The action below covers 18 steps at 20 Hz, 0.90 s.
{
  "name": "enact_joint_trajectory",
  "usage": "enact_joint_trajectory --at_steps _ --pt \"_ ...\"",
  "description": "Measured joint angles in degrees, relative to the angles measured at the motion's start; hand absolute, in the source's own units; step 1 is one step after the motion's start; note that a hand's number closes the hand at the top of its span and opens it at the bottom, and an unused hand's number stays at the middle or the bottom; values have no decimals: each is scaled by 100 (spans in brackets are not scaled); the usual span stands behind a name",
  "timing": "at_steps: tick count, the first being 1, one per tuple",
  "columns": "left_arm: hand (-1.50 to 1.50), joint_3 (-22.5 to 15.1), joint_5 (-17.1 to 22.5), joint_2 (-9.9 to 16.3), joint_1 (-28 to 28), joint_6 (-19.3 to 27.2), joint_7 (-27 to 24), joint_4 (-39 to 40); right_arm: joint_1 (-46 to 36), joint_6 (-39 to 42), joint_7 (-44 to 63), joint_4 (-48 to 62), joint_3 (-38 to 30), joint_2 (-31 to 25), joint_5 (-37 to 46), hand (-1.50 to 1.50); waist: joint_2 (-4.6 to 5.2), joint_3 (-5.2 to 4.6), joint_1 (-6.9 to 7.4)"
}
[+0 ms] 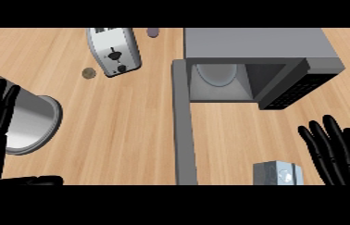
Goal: Pick up the milk, place it into the microwave and close the microwave
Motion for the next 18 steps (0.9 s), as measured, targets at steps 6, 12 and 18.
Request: enact_joint_trajectory --at_steps 6,12,18 --pt "-150 298 389 30 449 -278 7 -314 487 -127 -115 -30 82 -68 80 -150 -5 1 -9" --pt "-150 649 831 16 1007 -767 -185 -495 828 -149 -293 84 -139 -166 95 -150 -2 1 6" --pt "-150 1090 1264 75 1278 -1048 -89 -708 1303 53 -1035 531 -293 -169 184 -150 -1 4 -3"
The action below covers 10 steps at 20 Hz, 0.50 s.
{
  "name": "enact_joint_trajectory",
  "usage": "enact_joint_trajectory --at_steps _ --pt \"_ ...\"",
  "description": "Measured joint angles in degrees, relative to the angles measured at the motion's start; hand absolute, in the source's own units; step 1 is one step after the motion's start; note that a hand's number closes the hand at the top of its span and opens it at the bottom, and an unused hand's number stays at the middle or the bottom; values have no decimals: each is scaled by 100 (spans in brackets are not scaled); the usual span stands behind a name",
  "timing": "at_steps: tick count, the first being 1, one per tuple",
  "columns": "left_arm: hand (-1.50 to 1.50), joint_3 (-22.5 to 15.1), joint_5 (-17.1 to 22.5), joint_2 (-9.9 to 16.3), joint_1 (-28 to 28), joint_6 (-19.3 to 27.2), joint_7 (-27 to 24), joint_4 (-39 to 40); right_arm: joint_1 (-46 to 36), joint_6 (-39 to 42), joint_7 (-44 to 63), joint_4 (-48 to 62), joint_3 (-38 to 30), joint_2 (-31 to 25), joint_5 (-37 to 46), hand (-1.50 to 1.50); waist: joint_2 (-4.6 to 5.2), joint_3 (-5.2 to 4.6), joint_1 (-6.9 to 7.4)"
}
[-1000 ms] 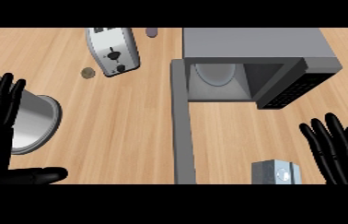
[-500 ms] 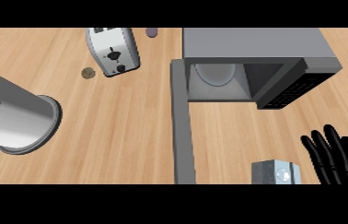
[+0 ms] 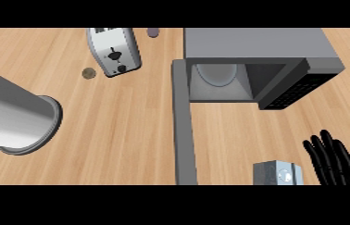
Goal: Pick up the milk, place it into the microwave and close the microwave
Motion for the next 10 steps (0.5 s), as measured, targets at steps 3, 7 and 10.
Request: enact_joint_trajectory --at_steps 3,7,10 --pt "-150 181 178 -28 188 -140 63 -125 137 38 -369 330 -194 47 -70 -150 1 1 6" --pt "-150 300 250 -88 224 -250 115 -154 165 60 -700 811 -408 105 -87 -150 5 0 7" --pt "-150 367 271 -110 227 -335 144 -210 23 46 -923 1283 -683 122 -129 -150 8 1 14"
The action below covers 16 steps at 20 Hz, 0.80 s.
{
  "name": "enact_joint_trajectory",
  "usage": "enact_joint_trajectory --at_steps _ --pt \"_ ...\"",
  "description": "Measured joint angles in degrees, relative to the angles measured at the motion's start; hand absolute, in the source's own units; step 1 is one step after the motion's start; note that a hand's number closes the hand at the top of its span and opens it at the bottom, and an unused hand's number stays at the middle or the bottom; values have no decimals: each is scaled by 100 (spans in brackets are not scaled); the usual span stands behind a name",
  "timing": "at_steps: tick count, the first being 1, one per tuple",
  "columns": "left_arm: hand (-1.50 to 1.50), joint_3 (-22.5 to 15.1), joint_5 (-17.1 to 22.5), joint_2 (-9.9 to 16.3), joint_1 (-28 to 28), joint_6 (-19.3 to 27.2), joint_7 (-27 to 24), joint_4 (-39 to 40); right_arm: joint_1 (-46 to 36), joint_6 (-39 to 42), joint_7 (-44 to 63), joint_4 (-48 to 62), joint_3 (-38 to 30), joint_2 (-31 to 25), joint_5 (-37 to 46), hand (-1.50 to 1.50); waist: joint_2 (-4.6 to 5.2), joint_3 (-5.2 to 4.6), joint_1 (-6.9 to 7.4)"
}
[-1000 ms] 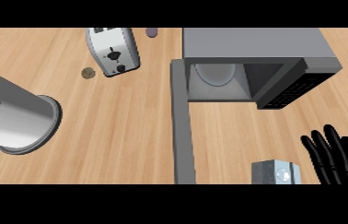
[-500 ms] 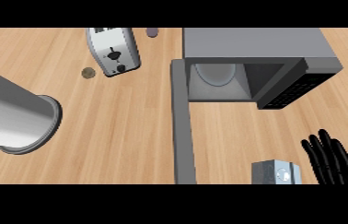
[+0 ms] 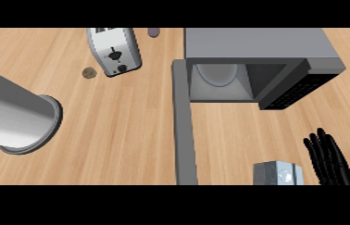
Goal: Pick up the milk, place it into the microwave and close the microwave
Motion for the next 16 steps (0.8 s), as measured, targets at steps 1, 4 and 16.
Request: enact_joint_trajectory --at_steps 1,4,16 --pt "-150 84 82 11 24 -80 -35 55 42 13 -154 152 -60 16 -6 -150 0 0 1" --pt "-150 103 41 -108 132 -214 -82 45 79 -2 -619 723 -207 77 64 -150 0 0 1" --pt "-150 678 587 -59 179 -514 193 -62 -161 398 -2005 2631 -878 -43 -33 -150 1 0 11"
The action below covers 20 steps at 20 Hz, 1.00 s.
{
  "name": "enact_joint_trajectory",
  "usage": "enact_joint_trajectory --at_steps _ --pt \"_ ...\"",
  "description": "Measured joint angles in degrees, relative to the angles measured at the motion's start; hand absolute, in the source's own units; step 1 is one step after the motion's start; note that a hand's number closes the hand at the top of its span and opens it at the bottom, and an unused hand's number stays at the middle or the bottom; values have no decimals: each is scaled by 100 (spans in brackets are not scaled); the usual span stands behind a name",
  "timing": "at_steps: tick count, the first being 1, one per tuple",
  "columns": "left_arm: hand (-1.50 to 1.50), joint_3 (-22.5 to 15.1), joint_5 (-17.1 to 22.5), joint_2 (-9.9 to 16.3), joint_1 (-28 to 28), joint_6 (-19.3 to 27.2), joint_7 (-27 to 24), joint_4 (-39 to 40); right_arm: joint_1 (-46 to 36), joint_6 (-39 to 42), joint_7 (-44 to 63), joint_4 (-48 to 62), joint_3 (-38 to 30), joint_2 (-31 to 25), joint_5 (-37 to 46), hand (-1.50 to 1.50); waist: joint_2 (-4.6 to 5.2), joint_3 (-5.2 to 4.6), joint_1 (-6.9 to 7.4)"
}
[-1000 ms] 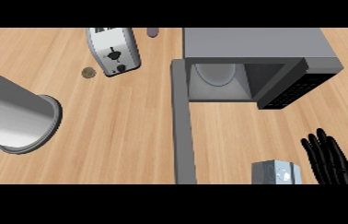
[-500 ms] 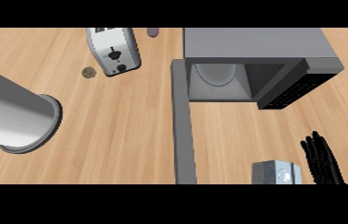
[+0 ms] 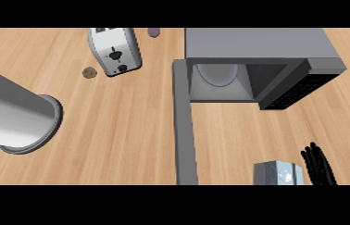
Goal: Pick up the milk, place it into the microwave and close the microwave
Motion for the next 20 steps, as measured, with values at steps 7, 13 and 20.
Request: enact_joint_trajectory --at_steps 7,13,20 --pt "-150 -19 -158 -247 -68 -115 45 -27 -421 148 -766 1116 -213 -77 135 -150 3 -1 0" --pt "-150 202 -105 -328 -4 -359 72 5 -796 -16 -1179 1895 -325 -53 370 -150 2 -2 9" --pt "-150 291 -100 -390 -166 -473 131 81 -1591 -126 -1756 3215 -526 -190 558 150 6 0 11"
